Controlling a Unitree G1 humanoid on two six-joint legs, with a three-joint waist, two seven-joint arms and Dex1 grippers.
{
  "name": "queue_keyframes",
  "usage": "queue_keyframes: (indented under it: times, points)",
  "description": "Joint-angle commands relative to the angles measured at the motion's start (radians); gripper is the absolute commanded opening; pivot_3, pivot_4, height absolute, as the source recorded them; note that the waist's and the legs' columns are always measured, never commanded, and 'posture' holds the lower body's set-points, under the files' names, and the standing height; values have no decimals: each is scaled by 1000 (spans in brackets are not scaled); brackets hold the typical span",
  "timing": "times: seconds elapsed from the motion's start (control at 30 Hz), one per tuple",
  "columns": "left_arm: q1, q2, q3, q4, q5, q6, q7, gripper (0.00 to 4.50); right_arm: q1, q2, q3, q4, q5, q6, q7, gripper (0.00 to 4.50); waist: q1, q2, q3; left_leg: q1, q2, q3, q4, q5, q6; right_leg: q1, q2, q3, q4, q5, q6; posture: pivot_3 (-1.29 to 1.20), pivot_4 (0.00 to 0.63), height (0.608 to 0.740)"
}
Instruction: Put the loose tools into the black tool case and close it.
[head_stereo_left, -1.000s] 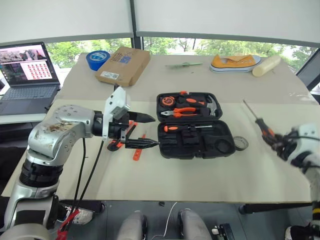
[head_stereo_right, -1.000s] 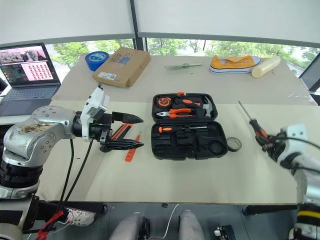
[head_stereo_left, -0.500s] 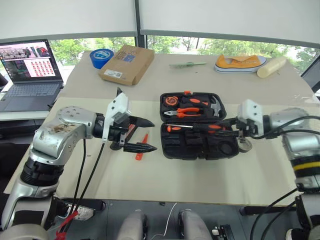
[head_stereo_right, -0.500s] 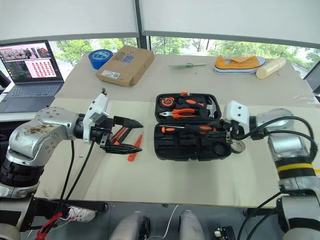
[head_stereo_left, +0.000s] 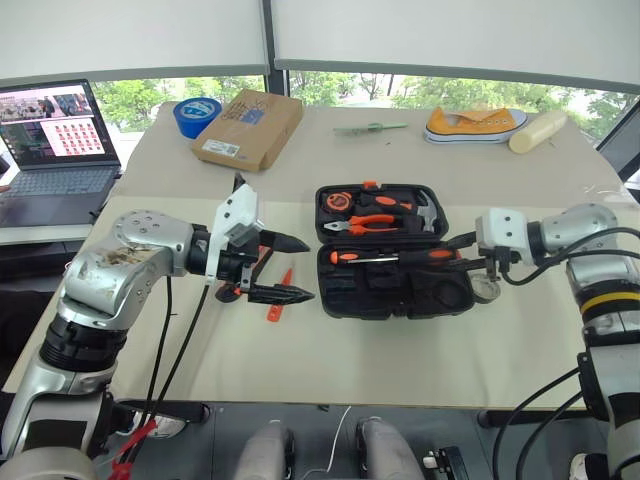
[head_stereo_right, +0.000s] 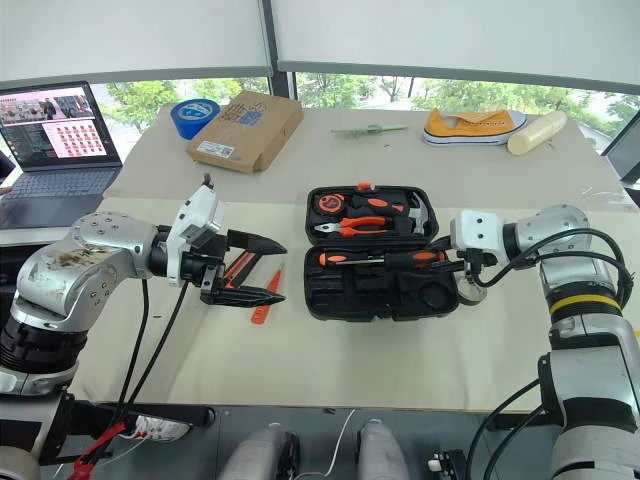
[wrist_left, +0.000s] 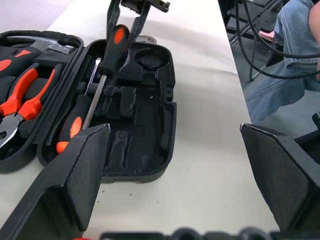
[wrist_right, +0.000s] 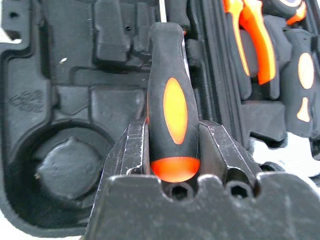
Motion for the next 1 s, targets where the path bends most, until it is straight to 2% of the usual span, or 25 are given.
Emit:
queue_keyframes:
  times: [0.03,0.3,0.37,0.5,0.57,0.73,0.83,1.0]
  points:
    - [-8,3,21,-23,3,-27,6,4500,-21,-11,-10,0,-14,-35,-2,1018,-1,0,0,0,0,0,0,0,0,0,0,0,0,0,0,0,150,735]
    - [-14,-6,20,-22,10,-30,6,4500,-32,-10,8,24,-89,-17,-78,1018,0,0,0,0,0,0,0,0,0,0,0,0,0,0,0,0,150,735]
    - [-14,-7,21,-21,10,-31,5,4500,-27,-13,9,24,-87,-17,-50,2018,0,0,0,0,0,0,0,0,0,0,0,0,0,0,0,0,150,735]
    - [-17,-6,24,-10,14,-36,4,4500,-35,-7,-21,13,-61,-12,-54,3282,-1,0,0,0,0,0,0,0,0,0,0,0,0,0,0,0,150,735]
    - [-17,-6,24,-7,14,-39,5,4500,-53,13,-51,-18,-17,71,-52,3968,-1,0,0,0,0,0,0,0,0,0,0,0,0,0,0,0,150,735]
    - [-15,-10,20,-4,15,-46,10,4500,-49,58,-84,-134,60,285,-47,3968,-2,0,0,0,1,0,0,0,0,0,0,0,1,0,0,0,150,735]
    - [-16,-19,15,-1,19,-51,13,4500,-15,70,-88,-198,83,381,-50,3255,-1,0,0,0,1,0,0,0,0,-1,0,0,1,0,0,0,150,735]
    - [-18,-24,10,5,24,-58,14,4500,29,85,-69,-233,63,398,-86,1617,5,0,0,-1,-1,-1,0,-1,1,0,-1,-1,1,0,0,0,150,735]
